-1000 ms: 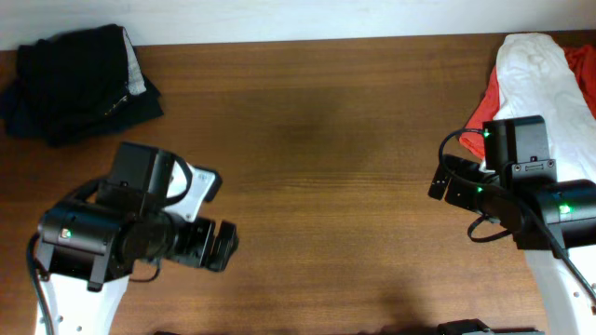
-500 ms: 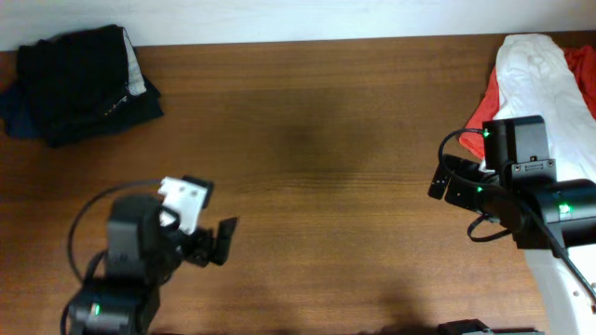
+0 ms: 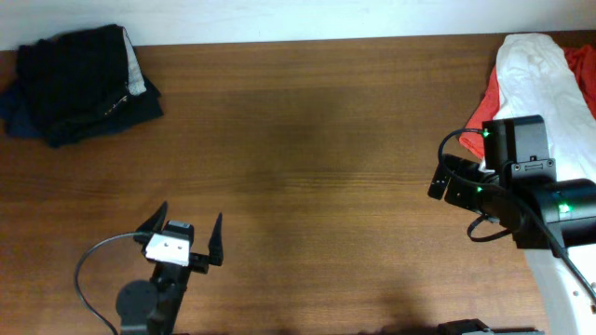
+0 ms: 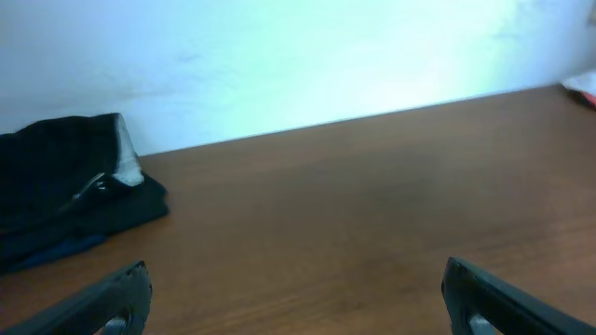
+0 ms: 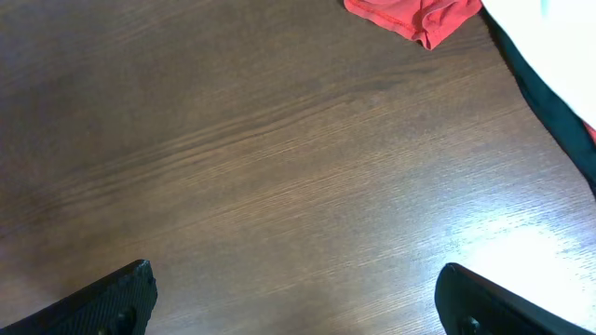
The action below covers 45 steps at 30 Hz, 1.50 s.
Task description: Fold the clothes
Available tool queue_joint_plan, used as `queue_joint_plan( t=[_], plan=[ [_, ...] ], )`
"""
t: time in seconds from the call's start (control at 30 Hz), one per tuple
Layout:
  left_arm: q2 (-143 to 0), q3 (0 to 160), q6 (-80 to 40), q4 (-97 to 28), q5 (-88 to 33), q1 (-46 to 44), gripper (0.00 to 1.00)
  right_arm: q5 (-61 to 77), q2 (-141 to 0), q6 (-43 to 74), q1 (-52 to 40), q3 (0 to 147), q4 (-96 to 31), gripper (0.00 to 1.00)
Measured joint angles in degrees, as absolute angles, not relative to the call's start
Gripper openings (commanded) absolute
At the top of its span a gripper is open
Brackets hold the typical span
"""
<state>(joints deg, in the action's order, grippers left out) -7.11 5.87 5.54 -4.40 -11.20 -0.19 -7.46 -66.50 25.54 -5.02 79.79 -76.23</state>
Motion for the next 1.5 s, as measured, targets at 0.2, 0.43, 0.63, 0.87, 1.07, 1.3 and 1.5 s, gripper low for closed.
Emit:
queue_joint_plan(
  t=[0.2, 0.43, 0.63, 0.87, 1.07, 1.3, 1.5],
  plan=[
    [-0.82, 3.18, 3.55, -3.77, -7.42, -0.16, 0.99, -7.44, -66.50, 25.47, -5.02, 79.79, -76.18, 0.99],
    [-0.80, 0.99, -1.54, -4.51, -2.52, -0.16, 0.99, -7.44, -66.50, 25.52, -5.02, 79.79, -76.18, 0.99],
    [-0.73, 0.60, -2.48, 4.23, -1.67, 0.25, 0.99, -7.44, -66.50, 25.50, -5.02, 79.79, -76.18, 0.99],
    [-0.64, 0.62, -2.66, -3.99, -0.38, 1.28, 0.99, -7.44, -66.50, 25.54, -5.02, 79.79, -76.20, 0.99],
    [-0.62, 0.62, -2.68, -4.32, -0.16, 1.50, 0.99, -7.44, -66.50, 25.52, -5.02, 79.79, -76.18, 0.99],
    [-0.62, 0.62, -2.68, -4.32, -0.16, 1.50, 0.99, -7.44, -66.50, 25.54, -5.02, 79.79, -76.20, 0.99],
    [-0.62, 0.62, -2.68, -4.32, -0.16, 1.50, 0.99, -7.44, -66.50, 25.50, -5.02, 79.79, -76.18, 0.99]
  ],
)
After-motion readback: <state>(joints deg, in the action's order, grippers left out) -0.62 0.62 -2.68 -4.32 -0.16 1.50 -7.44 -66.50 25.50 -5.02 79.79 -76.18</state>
